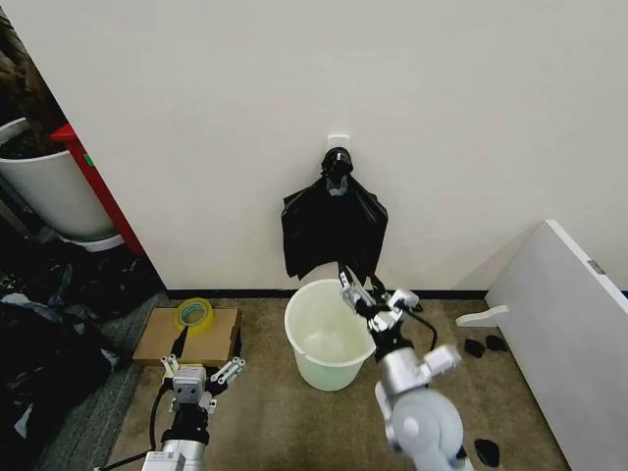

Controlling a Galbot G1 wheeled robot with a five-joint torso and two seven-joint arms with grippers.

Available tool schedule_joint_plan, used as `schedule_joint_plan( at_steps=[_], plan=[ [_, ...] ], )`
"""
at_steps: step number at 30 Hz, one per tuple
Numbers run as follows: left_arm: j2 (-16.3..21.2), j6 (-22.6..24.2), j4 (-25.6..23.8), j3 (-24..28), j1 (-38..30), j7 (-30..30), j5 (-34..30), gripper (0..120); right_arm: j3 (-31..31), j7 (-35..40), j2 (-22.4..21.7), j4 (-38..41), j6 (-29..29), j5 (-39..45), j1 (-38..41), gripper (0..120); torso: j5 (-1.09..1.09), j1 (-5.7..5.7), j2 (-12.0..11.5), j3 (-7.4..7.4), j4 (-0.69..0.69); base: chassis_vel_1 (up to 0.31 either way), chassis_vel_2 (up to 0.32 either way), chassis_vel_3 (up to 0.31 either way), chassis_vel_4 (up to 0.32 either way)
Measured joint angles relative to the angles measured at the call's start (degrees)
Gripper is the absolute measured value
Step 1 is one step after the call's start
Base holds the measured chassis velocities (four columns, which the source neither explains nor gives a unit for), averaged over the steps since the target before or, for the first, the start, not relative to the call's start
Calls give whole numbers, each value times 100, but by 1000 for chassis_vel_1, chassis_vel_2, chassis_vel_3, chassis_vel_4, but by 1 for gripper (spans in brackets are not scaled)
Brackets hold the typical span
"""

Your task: Place the garbage bag over the trash bin.

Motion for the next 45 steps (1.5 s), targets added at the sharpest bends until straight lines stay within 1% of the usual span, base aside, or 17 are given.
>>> schedule_joint_plan(
  at_steps=[1, 2, 3, 4, 6, 11, 15, 21, 22, 26, 34, 36, 37, 40, 41, 44, 45],
  plan=[
    [22, -13, -1, -18, 14, 20, -5, 100, -10, 4, 1, -106, -75, 259, 238, 100, 0, 0, 0, 0, 0, 0, 0, 0, 0],
    [22, -13, -1, -18, 14, 20, -5, 100, -10, 4, 1, -106, -75, 259, 238, 100, 0, 0, 0, 0, 0, 0, 0, 0, 0],
    [42, -24, -1, -40, 32, 36, -7, 100, -23, 4, 23, -213, -145, 495, 457, 100, -1, 0, 0, 0, 1, 0, 0, 0, 0],
    [62, -38, -3, -71, 71, 50, 3, 100, -61, 20, 169, -565, -285, 989, 921, 100, 0, 0, 0, 0, 0, 0, 0, 0, 0],
    [44, -48, -4, -86, 103, 52, 37, 100, -68, 35, 318, -832, -358, 1266, 1206, 100, 0, 0, 0, 0, 1, 0, 0, 0, 0],
    [6, -65, -3, -122, 166, 43, 93, 100, -22, 35, 520, -1240, -406, 1466, 1522, 100, -1, 0, 0, 0, 1, 0, 0, 0, 0],
    [-27, -72, -34, -152, 204, 36, 127, 100, 72, 21, 724, -1755, -409, 1589, 1888, 100, -1, 0, 0, 0, 0, 0, 0, 0, 0],
    [-67, -57, -50, -165, 229, -19, 214, 100, 252, -42, 758, -2173, -386, 1546, 2281, 99, 0, 0, 0, 0, -1, 0, 0, 0, 0],
    [-72, -50, -52, -168, 244, -40, 242, 100, 276, -73, 759, -2233, -382, 1532, 2352, 94, 0, 0, 0, 0, 0, 0, 0, 0, 0],
    [-75, -43, -81, -174, 302, -68, 276, 100, 414, -121, 767, -2446, -359, 1521, 2571, 84, -1, 0, 0, -1, 0, 0, 0, 0, 0],
    [-108, -29, -101, -172, 314, -78, 280, 100, 460, -268, 769, -2830, -342, 1494, 2887, 80, 0, 0, 0, 0, 0, 0, 0, 0, 0],
    [-122, -28, -109, -172, 313, -82, 280, 100, 472, -280, 768, -2891, -338, 1494, 2965, 73, 0, 0, 0, -1, 0, 0, 0, 0, 0],
    [-122, -28, -109, -172, 313, -82, 280, 100, 472, -280, 768, -2891, -338, 1494, 2965, 73, 0, 0, 0, -1, 0, 0, 0, 0, 0],
    [-134, -28, -109, -169, 305, -100, 280, 100, 461, -287, 766, -2891, -337, 1499, 2967, 59, 0, 0, 0, -1, 0, 0, 0, 0, 0],
    [-134, -28, -109, -169, 305, -100, 280, 100, 461, -287, 766, -2891, -337, 1499, 2967, 59, 0, 0, 0, -1, 0, 0, 0, 0, 0],
    [-147, -27, -91, -150, 284, -111, 279, 100, 462, -291, 765, -2869, -328, 1496, 2899, 44, 0, 0, 0, -1, 0, 0, 0, 0, 0],
    [-147, -27, -91, -150, 284, -111, 279, 100, 462, -291, 765, -2869, -328, 1496, 2899, 44, 0, 0, 0, -1, 0, 0, 0, 0, 0]
  ],
)
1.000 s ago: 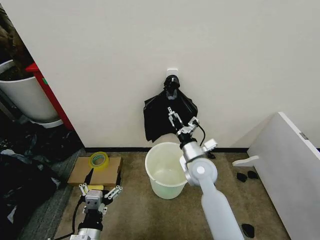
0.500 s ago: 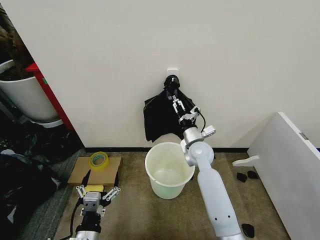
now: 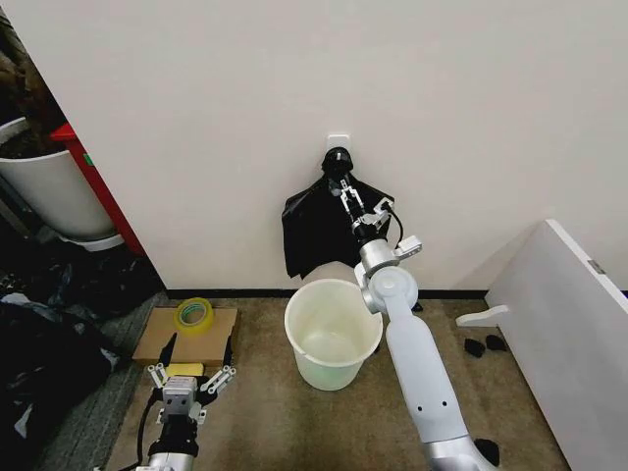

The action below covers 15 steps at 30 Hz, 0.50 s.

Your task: Place the garbage bag over the trash bin.

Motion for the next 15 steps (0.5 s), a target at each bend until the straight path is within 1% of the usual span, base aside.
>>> schedule_joint_plan(
  at_steps=[4, 5, 6, 9, 10, 12, 15],
  plan=[
    [-9, 1, 9, 15, -10, -8, -1, 99, 11, -2, -2, 43, 9, -5, -27, 25, 0, 0, 0, 0, 0, 0, 0, 0, 0],
    [-9, 1, 9, 15, -10, -8, -1, 99, 11, -2, -2, 43, 9, -5, -27, 25, 0, 0, 0, 0, 0, 0, 0, 0, 0],
    [-9, 1, 11, 16, -12, -10, -1, 99, 11, -2, -2, 51, 9, -8, -28, 22, 0, 0, 0, 0, 0, 0, 0, 0, 0],
    [-13, 1, 12, 21, -18, -15, -1, 99, 3, 5, -3, 61, 14, -39, -20, 7, 0, 0, 0, 0, 0, 0, 0, 0, 0],
    [-13, 1, 12, 21, -18, -15, -1, 99, 3, 5, -3, 61, 14, -39, -20, 7, 0, 0, 0, 0, 0, 0, 0, 0, 0],
    [-14, 1, 12, 24, -20, -17, -1, 99, -4, 10, -4, 74, 17, -54, -18, 0, 0, 0, 0, 0, 0, 0, 0, 0, 0],
    [-17, 1, 12, 26, -24, -21, -1, 99, -18, 18, -4, 99, 23, -80, -26, 0, 0, 0, 0, 0, 0, 0, 0, 0, 0]
  ],
)
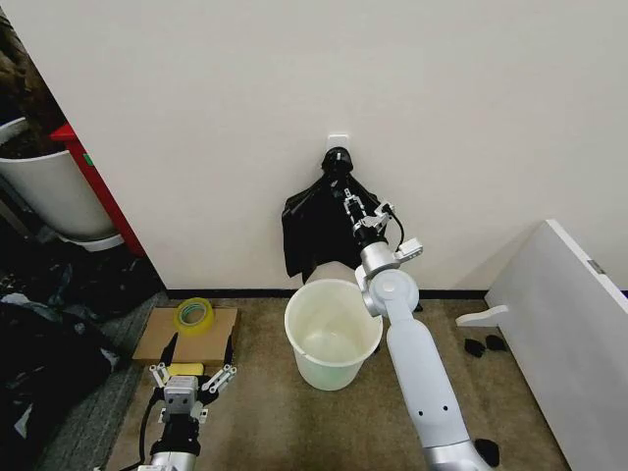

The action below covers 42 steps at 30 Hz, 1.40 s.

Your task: Place the garbage bag over the trash bin.

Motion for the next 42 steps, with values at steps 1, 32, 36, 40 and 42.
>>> schedule_joint_plan(
  at_steps=[1, 32, 36, 40, 42],
  plan=[
    [-7, 0, 0, 6, -5, -1, 0, 99, -26, 7, 0, 37, 10, -18, -37, 0, 0, 0, 0, 0, 0, 0, 0, 0, 0],
    [69, -43, 141, 199, -254, -45, -10, 99, -892, -9, -1389, 2609, 431, -2461, -2622, 0, 1, 0, 0, -1, 0, 0, 0, 0, 0],
    [87, -57, 141, 204, -274, -51, -25, 99, -948, -9, -1662, 2809, 594, -2843, -3075, 0, 1, 0, 0, -1, -1, 0, 0, 0, 0],
    [115, -80, 140, 203, -307, -61, -67, 99, -1013, 4, -1951, 3036, 777, -3221, -3497, 0, 1, 0, 0, -1, 0, 0, 0, 0, 0],
    [120, -80, 142, 202, -321, -62, -92, 99, -1032, 5, -2029, 3080, 846, -3365, -3591, 0, 1, -1, 0, -1, 0, 0, 0, 0, 0]
  ],
)
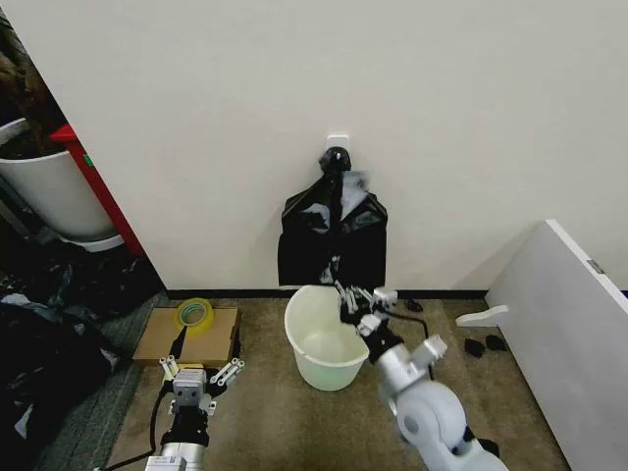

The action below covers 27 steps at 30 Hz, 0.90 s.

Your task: Place the garbage bag over the trash bin.

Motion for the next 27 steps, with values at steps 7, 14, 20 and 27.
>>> schedule_joint_plan(
  at_steps=[7, 14, 20, 27],
  plan=[
    [26, -2, 29, 2, -75, -4, -66, 99, -33, -60, -315, 178, 336, -638, -516, 0, 0, 0, 0, 0, 0, 0, 0, 0, 0],
    [45, -2, 82, 13, -130, -6, -89, 99, -28, -167, -490, 230, 633, -1151, -890, 0, 0, 0, 0, 0, 0, 0, 0, 0, 0],
    [48, -18, 106, 18, -151, -9, -107, 99, 15, -325, -584, 247, 853, -1547, -1198, 0, -1, 0, 0, 1, 0, 0, 0, 0, 0],
    [57, -28, 108, 8, -161, -12, -152, 99, -33, -381, -617, 182, 1107, -1899, -1464, 0, -1, 0, 0, 1, 0, 0, 0, 0, 0]
  ],
)
